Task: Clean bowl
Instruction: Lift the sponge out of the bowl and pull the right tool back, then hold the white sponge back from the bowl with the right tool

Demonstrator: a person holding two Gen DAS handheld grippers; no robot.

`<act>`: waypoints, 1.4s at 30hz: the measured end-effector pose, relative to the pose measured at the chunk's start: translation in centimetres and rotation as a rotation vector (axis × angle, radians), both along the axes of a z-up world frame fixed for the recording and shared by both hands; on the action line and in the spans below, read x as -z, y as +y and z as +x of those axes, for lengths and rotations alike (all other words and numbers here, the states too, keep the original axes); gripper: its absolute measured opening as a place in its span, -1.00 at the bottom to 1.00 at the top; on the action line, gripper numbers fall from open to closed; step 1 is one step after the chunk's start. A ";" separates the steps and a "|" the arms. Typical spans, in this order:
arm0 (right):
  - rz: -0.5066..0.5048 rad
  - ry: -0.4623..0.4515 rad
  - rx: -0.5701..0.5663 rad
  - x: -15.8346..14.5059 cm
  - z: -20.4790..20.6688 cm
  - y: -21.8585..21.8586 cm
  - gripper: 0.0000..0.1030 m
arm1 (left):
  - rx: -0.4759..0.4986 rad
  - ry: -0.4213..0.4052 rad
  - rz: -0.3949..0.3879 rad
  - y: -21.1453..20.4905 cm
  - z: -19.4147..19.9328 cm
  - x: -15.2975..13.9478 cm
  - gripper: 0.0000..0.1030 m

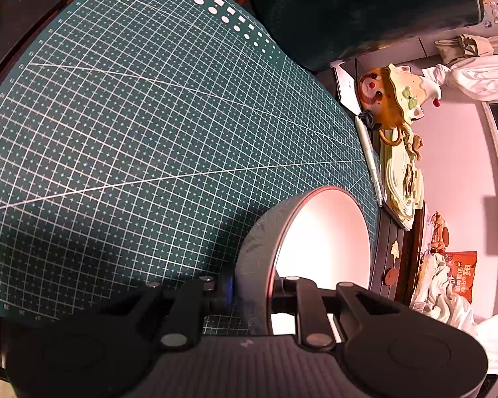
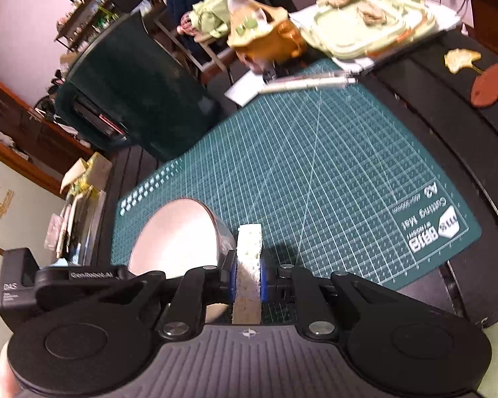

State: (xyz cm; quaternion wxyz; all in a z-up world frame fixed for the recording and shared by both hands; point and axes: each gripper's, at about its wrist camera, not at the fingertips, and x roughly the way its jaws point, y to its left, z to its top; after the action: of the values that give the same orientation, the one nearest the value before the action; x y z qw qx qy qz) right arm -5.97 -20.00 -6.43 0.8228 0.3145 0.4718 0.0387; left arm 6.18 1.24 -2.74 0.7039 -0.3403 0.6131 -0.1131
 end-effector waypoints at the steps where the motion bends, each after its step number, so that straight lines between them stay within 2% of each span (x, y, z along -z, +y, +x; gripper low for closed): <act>1: 0.007 -0.009 0.004 -0.3 -0.1 -0.2 -0.76 | 0.000 0.000 -0.002 0.4 -0.1 0.2 -0.64; 7: 0.024 -0.097 0.036 -2.7 -0.6 -1.4 -0.76 | 0.001 -0.002 -0.004 1.2 -0.4 0.7 -0.64; 13: 0.001 -0.015 0.002 -0.4 0.0 -0.2 -0.76 | 0.004 -0.004 -0.002 0.7 -0.5 0.3 -0.64; 19: -0.069 -0.010 -0.001 0.2 0.0 0.0 -0.76 | 0.004 -0.002 -0.003 0.7 -0.4 0.5 -0.64; 35: 0.028 0.007 -0.032 2.6 -0.1 -1.5 -0.67 | 0.002 0.000 -0.007 0.8 -0.2 0.6 -0.64; 42: 0.007 0.044 -0.056 3.0 0.1 -1.4 -0.42 | 0.000 0.001 -0.008 1.4 -0.5 0.7 -0.64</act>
State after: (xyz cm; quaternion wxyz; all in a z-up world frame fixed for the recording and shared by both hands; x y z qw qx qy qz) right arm -5.82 -21.43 -9.48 0.8098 0.3046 0.4982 0.0565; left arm 5.65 2.61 -3.43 0.7023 -0.3433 0.6130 -0.1153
